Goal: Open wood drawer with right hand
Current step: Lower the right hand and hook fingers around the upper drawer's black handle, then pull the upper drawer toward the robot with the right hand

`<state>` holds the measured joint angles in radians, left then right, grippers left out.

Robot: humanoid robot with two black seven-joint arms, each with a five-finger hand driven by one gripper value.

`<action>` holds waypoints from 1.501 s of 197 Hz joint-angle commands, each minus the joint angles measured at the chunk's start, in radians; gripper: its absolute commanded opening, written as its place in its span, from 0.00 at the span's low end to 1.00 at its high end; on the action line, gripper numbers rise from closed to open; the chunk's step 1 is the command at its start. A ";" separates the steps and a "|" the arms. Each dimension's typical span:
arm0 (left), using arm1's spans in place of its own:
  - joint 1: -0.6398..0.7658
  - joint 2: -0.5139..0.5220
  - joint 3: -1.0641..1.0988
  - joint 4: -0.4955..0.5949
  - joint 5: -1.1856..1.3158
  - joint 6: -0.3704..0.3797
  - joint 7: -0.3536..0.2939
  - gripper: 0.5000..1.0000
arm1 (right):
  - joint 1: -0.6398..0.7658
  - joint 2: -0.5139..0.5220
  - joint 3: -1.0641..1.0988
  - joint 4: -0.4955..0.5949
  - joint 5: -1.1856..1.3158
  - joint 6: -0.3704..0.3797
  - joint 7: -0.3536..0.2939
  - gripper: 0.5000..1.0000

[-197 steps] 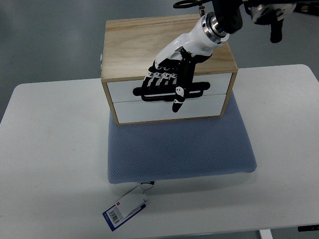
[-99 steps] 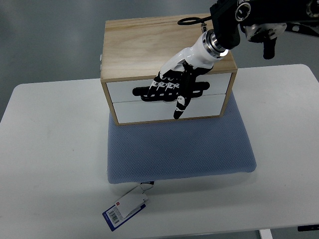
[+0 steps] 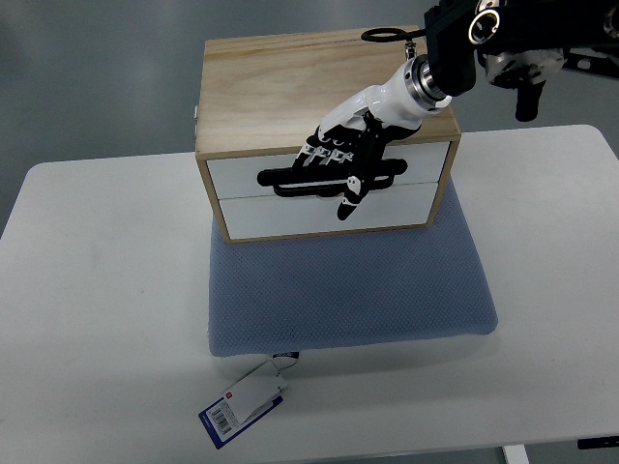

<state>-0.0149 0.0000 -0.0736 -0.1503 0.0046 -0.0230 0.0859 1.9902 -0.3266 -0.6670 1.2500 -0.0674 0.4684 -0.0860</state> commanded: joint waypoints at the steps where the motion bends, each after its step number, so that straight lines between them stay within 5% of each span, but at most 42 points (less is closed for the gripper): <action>1: 0.001 0.000 0.000 0.000 0.000 0.000 0.000 1.00 | -0.010 0.001 0.001 0.000 0.000 -0.025 0.000 0.83; 93: 0.001 0.000 0.000 0.000 0.000 0.000 0.000 1.00 | -0.057 0.006 -0.002 0.000 0.000 -0.083 0.000 0.83; 175: 0.000 0.000 0.000 0.000 0.000 0.000 0.000 1.00 | -0.059 0.006 -0.006 0.005 -0.005 -0.056 0.000 0.84; 296: 0.001 0.000 0.000 0.000 0.000 0.000 0.000 1.00 | -0.042 -0.005 -0.013 0.011 -0.006 0.127 -0.021 0.84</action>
<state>-0.0148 0.0000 -0.0736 -0.1503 0.0046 -0.0230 0.0859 1.9449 -0.3282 -0.6785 1.2605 -0.0737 0.5651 -0.1074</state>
